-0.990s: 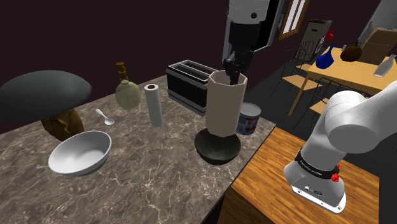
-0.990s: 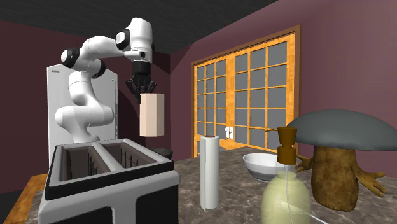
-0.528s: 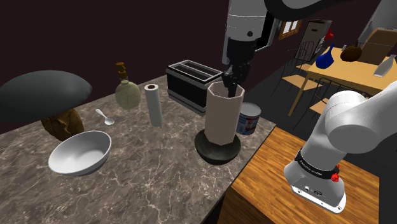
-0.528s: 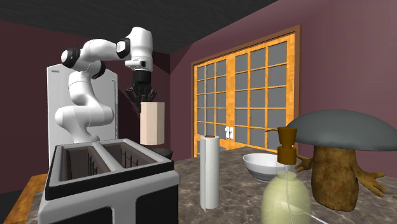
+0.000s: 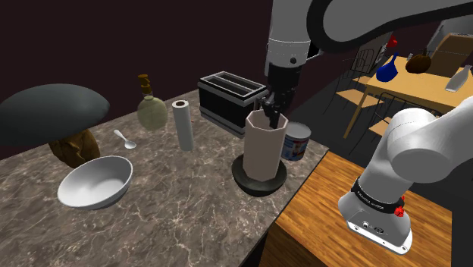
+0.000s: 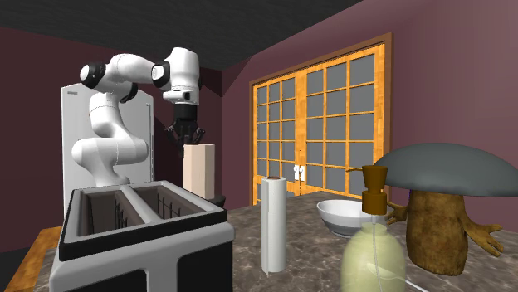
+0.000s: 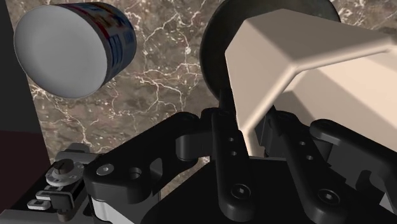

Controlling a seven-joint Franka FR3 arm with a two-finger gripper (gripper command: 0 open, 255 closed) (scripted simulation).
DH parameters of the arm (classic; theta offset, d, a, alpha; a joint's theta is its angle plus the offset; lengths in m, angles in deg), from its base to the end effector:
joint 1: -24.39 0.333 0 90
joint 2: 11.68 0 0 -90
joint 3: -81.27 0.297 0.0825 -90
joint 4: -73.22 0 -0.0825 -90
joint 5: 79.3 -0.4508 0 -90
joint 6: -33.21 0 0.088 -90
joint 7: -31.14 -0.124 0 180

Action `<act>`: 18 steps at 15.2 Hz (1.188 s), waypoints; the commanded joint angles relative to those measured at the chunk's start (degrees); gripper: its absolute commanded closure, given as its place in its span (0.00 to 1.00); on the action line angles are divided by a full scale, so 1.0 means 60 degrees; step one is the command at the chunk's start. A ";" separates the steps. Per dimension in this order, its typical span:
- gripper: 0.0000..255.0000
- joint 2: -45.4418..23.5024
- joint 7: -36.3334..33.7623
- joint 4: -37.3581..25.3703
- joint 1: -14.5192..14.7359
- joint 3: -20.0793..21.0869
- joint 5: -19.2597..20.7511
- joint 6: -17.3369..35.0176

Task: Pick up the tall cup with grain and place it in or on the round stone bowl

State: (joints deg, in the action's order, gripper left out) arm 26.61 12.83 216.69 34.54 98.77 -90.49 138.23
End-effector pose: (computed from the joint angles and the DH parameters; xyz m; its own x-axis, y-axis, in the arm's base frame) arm 0.3749 0.2107 0.4411 0.9988 0.0450 -0.0195 0.0451 -0.9990 0.0064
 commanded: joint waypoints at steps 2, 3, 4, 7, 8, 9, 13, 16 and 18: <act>1.00 0.0015 0.0000 0.0047 0.0007 0.0006 -0.0011 0.0045; 1.00 0.0015 0.0000 0.0047 0.0007 0.0006 -0.0011 0.0045; 1.00 0.0015 0.0000 0.0047 0.0007 0.0006 -0.0011 0.0045; 0.00 0.0013 -0.0001 0.0045 0.0007 0.0007 -0.0011 0.0045; 0.00 0.0013 -0.0001 0.0043 0.0006 0.0007 -0.0010 0.0043; 0.00 0.0012 -0.0001 0.0043 0.0006 0.0007 -0.0010 0.0044; 0.00 0.0037 -0.0008 -0.0256 -0.0013 -0.0046 0.0034 -0.0281; 0.00 0.0022 -0.0038 -0.1152 -0.0066 -0.0177 0.0153 -0.1161; 0.00 0.0023 -0.0038 -0.1151 -0.0066 -0.0177 0.0153 -0.1162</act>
State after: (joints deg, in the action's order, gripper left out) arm 26.61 12.65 210.09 34.11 97.74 -89.58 131.75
